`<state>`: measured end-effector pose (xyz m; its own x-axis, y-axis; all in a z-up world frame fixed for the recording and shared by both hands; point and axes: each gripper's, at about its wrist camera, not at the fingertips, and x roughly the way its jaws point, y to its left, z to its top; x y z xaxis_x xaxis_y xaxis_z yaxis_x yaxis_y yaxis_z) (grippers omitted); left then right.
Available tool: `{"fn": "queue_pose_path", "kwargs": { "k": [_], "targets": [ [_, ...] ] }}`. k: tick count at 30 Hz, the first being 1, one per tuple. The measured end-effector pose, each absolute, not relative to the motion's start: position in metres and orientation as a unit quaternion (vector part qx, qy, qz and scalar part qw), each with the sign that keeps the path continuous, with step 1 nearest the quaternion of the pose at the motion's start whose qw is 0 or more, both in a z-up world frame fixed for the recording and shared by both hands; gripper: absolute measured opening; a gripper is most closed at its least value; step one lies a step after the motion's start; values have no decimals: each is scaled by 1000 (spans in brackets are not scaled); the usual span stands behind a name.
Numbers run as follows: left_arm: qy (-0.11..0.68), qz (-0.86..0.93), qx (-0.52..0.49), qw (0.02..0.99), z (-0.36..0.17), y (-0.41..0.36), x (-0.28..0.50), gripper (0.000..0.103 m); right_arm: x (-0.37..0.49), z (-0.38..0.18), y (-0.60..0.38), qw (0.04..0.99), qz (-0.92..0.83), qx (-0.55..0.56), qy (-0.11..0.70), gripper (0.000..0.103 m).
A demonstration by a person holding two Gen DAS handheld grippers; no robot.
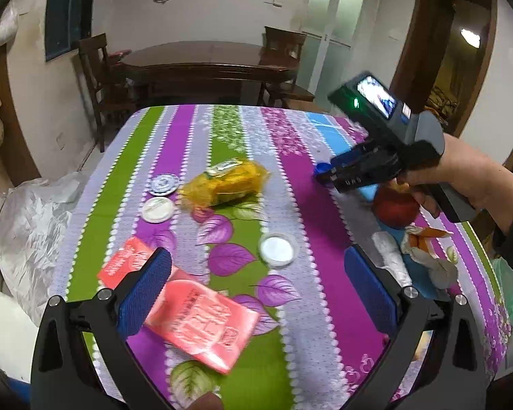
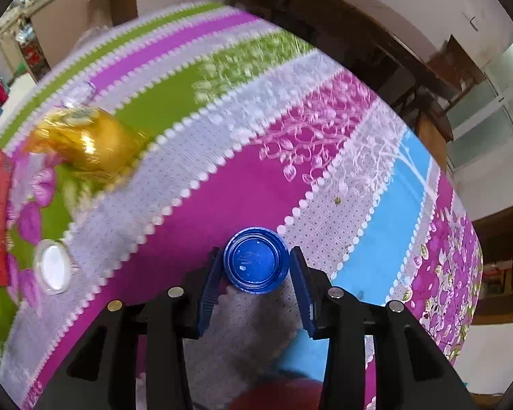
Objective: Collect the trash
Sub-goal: 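Grasp the white folded mask with the left tool while the right tool holds the blue cap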
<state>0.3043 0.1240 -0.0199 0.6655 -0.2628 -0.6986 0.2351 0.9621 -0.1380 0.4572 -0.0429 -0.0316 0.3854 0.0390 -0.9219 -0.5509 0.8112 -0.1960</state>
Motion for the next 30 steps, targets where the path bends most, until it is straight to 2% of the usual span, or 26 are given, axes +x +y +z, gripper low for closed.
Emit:
{"fn": "queue_pose_path", "kwargs": {
  "k": [8,16,19,21,22,23,24,25,28,30],
  "targets": [
    [423,-218,33,879,-40,31,317,97,372,42,-109,857,232,-156,433,42],
    [488,-244,98,832,-94,-53,343,97,303,25,-220,877,207,-72,427,42],
    [475,-233,113,841,-102,-59,343,95,290,10,-241,875,209,-53,434,42],
    [462,-229,115,849,-100,-61,342,83,288,-4,-245,869,215,-47,444,42],
    [457,-230,112,851,-98,-60,340,71,288,-10,-245,866,217,-47,449,42],
    [456,-231,110,852,-97,-60,340,53,288,-16,-243,862,220,-47,453,42],
    [455,-230,110,853,-95,-58,338,45,288,-22,-240,859,226,-46,458,42],
    [454,-231,108,854,-93,-57,338,33,287,-26,-237,855,232,-44,462,42],
    [444,-216,102,864,-89,-48,334,26,285,-33,-228,848,251,-34,466,42],
    [438,-212,93,869,-86,-44,333,26,281,-27,-228,857,252,-29,449,42]
  ]
}}
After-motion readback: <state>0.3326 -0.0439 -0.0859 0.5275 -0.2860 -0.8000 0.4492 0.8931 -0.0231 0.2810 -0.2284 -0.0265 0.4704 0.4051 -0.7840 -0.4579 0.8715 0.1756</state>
